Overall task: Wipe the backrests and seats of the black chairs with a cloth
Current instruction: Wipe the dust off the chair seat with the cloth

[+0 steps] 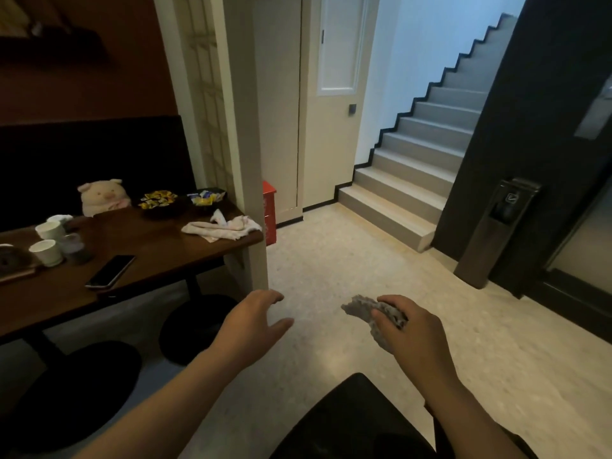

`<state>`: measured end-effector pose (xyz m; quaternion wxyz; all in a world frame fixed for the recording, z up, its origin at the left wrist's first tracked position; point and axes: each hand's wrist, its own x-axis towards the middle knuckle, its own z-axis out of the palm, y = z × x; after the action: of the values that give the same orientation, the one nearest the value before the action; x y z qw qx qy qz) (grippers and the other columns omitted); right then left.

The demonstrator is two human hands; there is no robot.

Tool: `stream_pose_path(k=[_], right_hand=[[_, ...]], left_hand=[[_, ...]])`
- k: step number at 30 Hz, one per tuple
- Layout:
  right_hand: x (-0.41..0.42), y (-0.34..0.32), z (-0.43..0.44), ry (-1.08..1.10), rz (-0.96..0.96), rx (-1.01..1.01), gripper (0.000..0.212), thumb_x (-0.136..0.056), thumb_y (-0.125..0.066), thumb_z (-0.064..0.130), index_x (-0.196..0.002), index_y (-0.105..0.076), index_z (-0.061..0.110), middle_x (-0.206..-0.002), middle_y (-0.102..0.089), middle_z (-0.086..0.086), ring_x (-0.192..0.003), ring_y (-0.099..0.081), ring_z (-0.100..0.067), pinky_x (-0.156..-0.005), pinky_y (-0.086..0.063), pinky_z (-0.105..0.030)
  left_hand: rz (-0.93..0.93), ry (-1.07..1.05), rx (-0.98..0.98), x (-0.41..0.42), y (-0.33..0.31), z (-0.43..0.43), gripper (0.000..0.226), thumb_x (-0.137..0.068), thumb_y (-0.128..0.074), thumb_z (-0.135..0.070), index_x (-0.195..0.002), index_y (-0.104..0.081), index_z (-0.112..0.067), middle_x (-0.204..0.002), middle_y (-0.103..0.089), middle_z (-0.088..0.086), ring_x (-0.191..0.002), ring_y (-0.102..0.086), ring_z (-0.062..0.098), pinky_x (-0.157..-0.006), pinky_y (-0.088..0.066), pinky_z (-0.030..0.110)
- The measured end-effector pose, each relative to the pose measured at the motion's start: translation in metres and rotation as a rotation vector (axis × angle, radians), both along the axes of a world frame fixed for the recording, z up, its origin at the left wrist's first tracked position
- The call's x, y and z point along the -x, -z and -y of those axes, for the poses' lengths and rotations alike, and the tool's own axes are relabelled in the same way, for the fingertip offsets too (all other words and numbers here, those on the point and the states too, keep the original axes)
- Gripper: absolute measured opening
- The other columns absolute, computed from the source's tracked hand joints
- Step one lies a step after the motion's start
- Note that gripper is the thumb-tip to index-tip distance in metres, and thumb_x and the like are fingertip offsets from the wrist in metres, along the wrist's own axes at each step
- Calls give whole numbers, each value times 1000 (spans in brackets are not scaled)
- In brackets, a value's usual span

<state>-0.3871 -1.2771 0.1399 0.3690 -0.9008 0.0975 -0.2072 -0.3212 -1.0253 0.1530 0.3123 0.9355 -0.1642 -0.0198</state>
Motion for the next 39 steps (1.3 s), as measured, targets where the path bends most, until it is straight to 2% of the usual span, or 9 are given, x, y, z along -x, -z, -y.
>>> stream_pose_path(k=[7,13,19,22,27,30,35,39], right_hand=[[-54,-15,-40,46,-17,42,27,-90,-65,32,-116,-67,23,-92,-60,16,-73,-53,6,-65,-34,-2],[-142,0,-89,117,-44,6,28,-90,-66,31,-116,-67,22,-92,-62,14,-76,-56,4,-66,-37,-5],[-219,21,-136,186,-100,-38,22,-89,-67,32,-109,-68,24,-92,-67,13,-79,-61,-1,-69,-48,-15],[-243,32,-149,199,-136,-76,14,-89,-66,33,-103,-68,28,-87,-66,18,-77,-62,-1,-70,-55,-25],[-275,48,-144,238,-185,-81,10,-90,-65,32,-94,-60,39,-82,-64,22,-76,-63,-2,-72,-57,-33],[-292,56,-129,282,-204,-109,10,-91,-65,31,-98,-62,37,-86,-64,21,-78,-63,-3,-73,-57,-32],[-321,65,-96,357,-183,-153,11,-90,-66,30,-96,-59,37,-82,-59,27,-76,-62,0,-71,-55,-22],[-337,72,-73,431,-209,-195,12,-91,-65,28,-95,-57,37,-83,-59,23,-76,-60,1,-70,-52,-18]], left_hand=[[3,50,-24,-68,-7,-46,54,-90,-63,-44,-138,-47,-25,-135,-51,-4,-109,-53,8,-89,-46,19],[14,148,-64,-175,3,-88,54,-91,-62,-45,-139,-46,-25,-139,-48,-5,-119,-51,11,-97,-46,24],[-51,267,-115,-263,26,-113,53,-92,-60,-47,-138,-47,-25,-137,-48,-6,-118,-51,10,-97,-45,23],[-76,328,-118,-295,42,-115,53,-92,-60,-47,-138,-47,-25,-137,-49,-7,-118,-51,9,-97,-44,22],[-126,405,-132,-338,68,-97,52,-93,-58,-48,-139,-46,-26,-141,-46,-7,-125,-48,10,-102,-42,25],[-143,445,-157,-364,76,-77,53,-93,-59,-47,-139,-46,-25,-141,-47,-4,-125,-49,13,-103,-42,29],[-147,514,-202,-403,78,-35,52,-93,-57,-47,-139,-46,-25,-141,-47,-4,-123,-50,12,-101,-43,25],[-154,592,-256,-432,81,-1,52,-93,-58,-48,-139,-46,-25,-140,-47,-4,-122,-50,11,-102,-42,26]])
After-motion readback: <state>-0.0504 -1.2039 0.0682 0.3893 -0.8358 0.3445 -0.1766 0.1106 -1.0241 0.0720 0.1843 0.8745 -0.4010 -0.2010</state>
